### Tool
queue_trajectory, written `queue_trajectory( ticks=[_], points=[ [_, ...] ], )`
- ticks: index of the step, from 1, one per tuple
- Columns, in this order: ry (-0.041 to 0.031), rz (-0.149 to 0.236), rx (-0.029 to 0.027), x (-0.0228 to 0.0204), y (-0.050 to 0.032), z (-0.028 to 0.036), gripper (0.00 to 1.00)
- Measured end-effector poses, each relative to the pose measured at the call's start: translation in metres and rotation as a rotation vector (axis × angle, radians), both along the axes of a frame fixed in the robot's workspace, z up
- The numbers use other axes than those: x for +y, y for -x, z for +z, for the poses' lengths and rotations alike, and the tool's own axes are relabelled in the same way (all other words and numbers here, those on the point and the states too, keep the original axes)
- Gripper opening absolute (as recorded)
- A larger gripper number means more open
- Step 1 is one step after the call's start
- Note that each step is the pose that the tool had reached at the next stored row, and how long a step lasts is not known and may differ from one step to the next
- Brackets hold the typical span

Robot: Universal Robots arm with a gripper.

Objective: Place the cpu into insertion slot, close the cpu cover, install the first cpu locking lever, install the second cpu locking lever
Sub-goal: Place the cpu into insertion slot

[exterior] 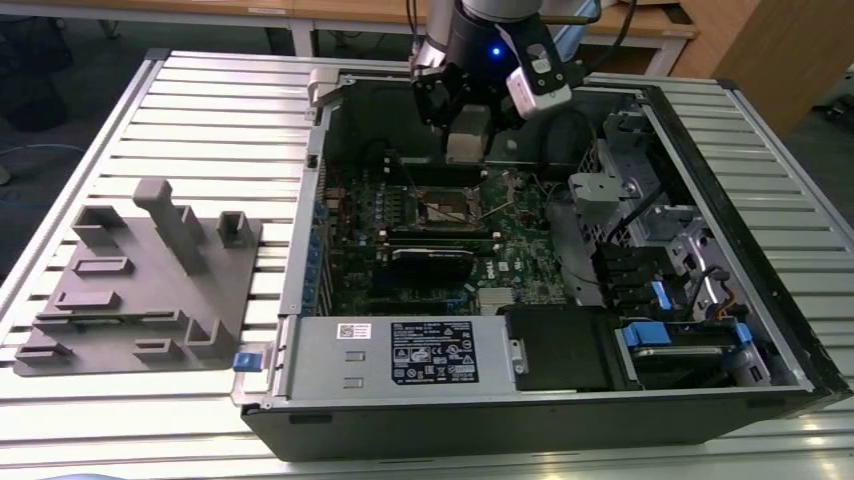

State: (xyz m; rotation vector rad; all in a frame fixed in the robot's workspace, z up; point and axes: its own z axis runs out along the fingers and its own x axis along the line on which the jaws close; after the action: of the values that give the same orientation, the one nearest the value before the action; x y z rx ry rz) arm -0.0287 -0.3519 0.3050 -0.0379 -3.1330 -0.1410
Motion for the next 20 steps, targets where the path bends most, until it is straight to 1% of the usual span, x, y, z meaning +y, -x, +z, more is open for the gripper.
queue_trajectory(
  ticks=[7,13,20],
  points=[
    [0.0001,0.0,0.0001,0.0,0.0,-0.0036,0.54],
    [0.0001,0.0,0.0001,0.0,0.0,-0.0041,0.54],
    [0.0003,0.0,0.0001,0.0,0.0,-0.0069,0.54]
  ],
)
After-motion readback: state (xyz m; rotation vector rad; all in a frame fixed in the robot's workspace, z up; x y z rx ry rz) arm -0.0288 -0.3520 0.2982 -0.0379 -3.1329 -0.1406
